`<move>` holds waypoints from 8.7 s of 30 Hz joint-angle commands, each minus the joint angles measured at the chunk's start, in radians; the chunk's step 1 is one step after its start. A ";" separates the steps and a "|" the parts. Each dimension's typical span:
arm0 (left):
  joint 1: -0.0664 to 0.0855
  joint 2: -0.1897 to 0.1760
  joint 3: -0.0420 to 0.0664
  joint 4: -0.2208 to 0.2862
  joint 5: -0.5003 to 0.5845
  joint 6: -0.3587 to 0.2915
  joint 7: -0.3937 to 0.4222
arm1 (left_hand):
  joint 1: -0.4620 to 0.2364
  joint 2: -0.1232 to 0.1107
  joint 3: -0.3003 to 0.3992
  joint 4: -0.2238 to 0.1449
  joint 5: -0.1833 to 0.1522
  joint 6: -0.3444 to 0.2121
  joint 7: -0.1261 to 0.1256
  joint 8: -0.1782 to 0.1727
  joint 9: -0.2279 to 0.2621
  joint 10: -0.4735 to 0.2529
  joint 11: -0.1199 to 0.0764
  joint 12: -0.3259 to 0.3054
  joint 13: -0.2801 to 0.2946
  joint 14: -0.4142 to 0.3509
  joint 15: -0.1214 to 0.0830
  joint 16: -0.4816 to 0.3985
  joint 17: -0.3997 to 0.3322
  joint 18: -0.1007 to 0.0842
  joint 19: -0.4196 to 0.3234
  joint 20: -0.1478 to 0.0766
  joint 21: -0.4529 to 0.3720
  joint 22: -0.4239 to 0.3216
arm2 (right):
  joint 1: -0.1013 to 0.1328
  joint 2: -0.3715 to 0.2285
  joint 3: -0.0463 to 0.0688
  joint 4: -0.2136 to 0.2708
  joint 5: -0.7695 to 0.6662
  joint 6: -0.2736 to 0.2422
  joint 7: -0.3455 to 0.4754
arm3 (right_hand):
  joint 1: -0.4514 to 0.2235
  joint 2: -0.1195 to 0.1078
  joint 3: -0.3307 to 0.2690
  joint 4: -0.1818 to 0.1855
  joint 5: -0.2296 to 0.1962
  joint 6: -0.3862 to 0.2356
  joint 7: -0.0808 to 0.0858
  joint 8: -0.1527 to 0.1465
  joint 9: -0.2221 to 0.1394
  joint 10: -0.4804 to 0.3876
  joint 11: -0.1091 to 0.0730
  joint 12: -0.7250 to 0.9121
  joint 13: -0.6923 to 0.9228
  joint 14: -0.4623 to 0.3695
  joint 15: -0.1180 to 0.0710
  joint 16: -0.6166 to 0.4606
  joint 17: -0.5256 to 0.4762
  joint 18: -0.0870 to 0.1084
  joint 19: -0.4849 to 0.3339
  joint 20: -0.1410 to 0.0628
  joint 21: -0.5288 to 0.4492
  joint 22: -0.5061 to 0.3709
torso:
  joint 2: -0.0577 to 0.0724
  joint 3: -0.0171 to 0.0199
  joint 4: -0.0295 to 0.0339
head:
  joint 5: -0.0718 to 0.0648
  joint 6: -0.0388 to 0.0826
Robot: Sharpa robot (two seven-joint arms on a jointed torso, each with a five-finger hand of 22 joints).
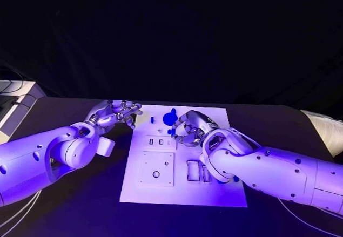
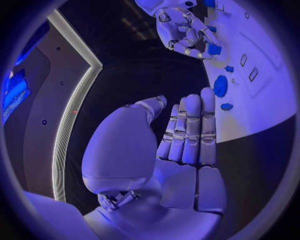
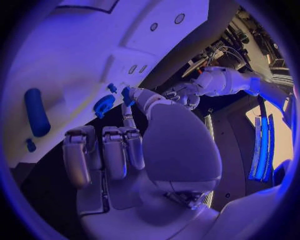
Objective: Assemble the parts on the task board
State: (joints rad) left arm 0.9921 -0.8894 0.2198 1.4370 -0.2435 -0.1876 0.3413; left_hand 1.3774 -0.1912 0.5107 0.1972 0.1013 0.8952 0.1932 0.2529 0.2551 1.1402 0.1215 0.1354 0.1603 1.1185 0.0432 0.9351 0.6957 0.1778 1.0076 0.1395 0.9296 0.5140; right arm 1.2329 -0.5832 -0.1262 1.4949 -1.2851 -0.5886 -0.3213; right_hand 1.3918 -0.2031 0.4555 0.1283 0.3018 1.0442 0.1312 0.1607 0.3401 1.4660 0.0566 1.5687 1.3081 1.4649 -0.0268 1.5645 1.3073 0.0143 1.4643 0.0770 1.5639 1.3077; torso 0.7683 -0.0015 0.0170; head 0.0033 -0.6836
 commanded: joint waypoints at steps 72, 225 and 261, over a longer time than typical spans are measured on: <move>-0.003 -0.003 0.001 -0.004 -0.019 0.028 -0.005 | -0.001 -0.001 0.001 -0.006 -0.003 -0.008 -0.002 0.007 0.002 -0.010 -0.001 0.005 -0.001 0.007 0.002 0.008 -0.002 0.007 0.005 -0.001 0.008 0.002 | -0.038 0.036 -0.009 -0.028 -0.178 0.033 -0.100 | -0.060 -0.050 -0.042 0.012 -0.027 -0.099 0.032 -0.039 -0.025 0.094 0.022 -0.009 0.252 0.104 0.029 0.003 0.253 -0.012 0.102 0.024 -0.002 0.256 | 0.000 0.0019 -0.0022 | 0.011 -0.021; 0.253 0.444 -0.139 -0.350 -0.655 0.444 -0.920 | -0.306 -0.019 0.458 -0.164 0.238 -0.073 -0.136 0.538 0.652 0.153 -0.138 1.062 0.866 0.452 -0.114 0.636 0.875 -0.106 0.370 -0.098 0.507 0.718 | 0.099 -0.217 0.009 -0.021 0.355 0.065 0.257 | -0.023 -0.008 -0.192 0.100 0.038 -0.092 0.024 0.019 0.008 0.088 0.017 -0.014 0.246 0.106 0.027 0.006 0.263 -0.004 0.088 0.026 -0.031 0.236 | -0.069 0.0583 -0.0167 | 0.055 -0.096; 0.251 0.416 -0.185 -0.310 -0.829 0.413 -0.951 | -0.325 -0.012 0.421 -0.167 0.243 0.009 -0.172 0.534 0.698 0.210 -0.169 1.056 0.841 0.452 -0.139 0.636 0.875 -0.113 0.396 -0.121 0.519 0.751 | 0.098 -0.230 0.008 -0.015 0.354 0.066 0.259 | -0.025 -0.010 -0.193 0.103 0.038 -0.093 0.024 0.020 0.010 0.085 0.017 -0.017 0.243 0.106 0.027 0.006 0.263 -0.003 0.087 0.026 -0.034 0.234 | -0.067 0.0580 -0.0183 | 0.060 -0.112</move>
State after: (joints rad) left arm 1.2427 -0.4741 0.0348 1.1248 -1.0530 0.2073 -0.6032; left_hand 1.0503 -0.2155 0.8377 0.1291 0.3453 0.8256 0.0915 0.7760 0.6654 1.3477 -0.0427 1.1957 1.0005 1.4669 -0.0876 1.5643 1.3075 0.0757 1.3976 0.0215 1.4455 1.2646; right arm 1.3313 -0.8133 -0.1183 1.4778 -0.9212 -0.5346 -0.0669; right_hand 1.3715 -0.2134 0.2609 0.2237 0.3446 0.9559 0.1552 0.1738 0.3484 1.4669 0.0754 1.5571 1.3077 1.4646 0.0052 1.5645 1.3074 0.0143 1.4661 0.1076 1.5359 1.3076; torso 0.7014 0.0556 -0.0012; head 0.0630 -0.7948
